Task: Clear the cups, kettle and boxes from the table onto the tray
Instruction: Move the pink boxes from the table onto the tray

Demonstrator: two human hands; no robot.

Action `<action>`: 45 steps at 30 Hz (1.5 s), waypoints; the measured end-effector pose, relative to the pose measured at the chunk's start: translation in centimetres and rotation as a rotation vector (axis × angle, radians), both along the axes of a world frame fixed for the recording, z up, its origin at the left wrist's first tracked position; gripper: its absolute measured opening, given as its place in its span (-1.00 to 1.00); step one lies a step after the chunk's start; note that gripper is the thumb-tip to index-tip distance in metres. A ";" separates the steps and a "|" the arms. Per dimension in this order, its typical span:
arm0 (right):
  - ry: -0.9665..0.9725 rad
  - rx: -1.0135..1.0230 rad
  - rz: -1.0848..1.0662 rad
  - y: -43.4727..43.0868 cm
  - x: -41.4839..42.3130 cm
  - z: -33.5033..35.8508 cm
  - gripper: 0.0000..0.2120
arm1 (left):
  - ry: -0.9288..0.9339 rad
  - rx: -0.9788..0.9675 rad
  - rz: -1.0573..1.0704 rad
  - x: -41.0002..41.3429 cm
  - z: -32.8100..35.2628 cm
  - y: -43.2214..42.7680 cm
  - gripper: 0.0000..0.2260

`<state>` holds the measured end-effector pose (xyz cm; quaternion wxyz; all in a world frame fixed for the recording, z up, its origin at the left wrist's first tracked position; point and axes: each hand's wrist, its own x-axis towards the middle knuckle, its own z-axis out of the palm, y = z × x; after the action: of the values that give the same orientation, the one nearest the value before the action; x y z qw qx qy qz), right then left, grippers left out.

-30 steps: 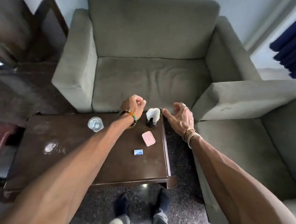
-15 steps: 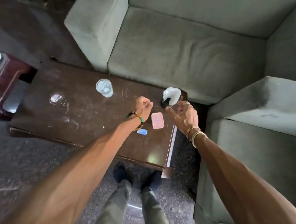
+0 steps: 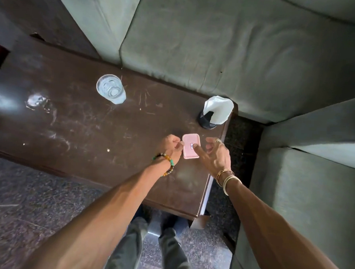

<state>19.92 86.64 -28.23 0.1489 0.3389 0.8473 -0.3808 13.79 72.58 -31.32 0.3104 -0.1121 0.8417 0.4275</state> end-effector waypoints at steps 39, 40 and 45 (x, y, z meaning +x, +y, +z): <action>0.401 0.010 0.402 -23.2 -10.7 32.1 -0.74 | 0.195 0.258 0.436 -6.2 35.1 -24.1 -0.72; 0.411 0.005 0.409 -24.8 -10.7 32.8 -0.74 | 0.200 0.275 0.465 -6.1 35.7 -25.5 -0.75; 0.419 0.004 0.462 -33.9 -10.0 34.3 -0.77 | 0.192 0.280 0.509 -5.3 36.6 -35.2 -0.77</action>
<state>9.91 52.71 6.03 0.0527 0.0518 0.9149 -0.3968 8.54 37.36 5.27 0.1247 -0.2344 0.7448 0.6121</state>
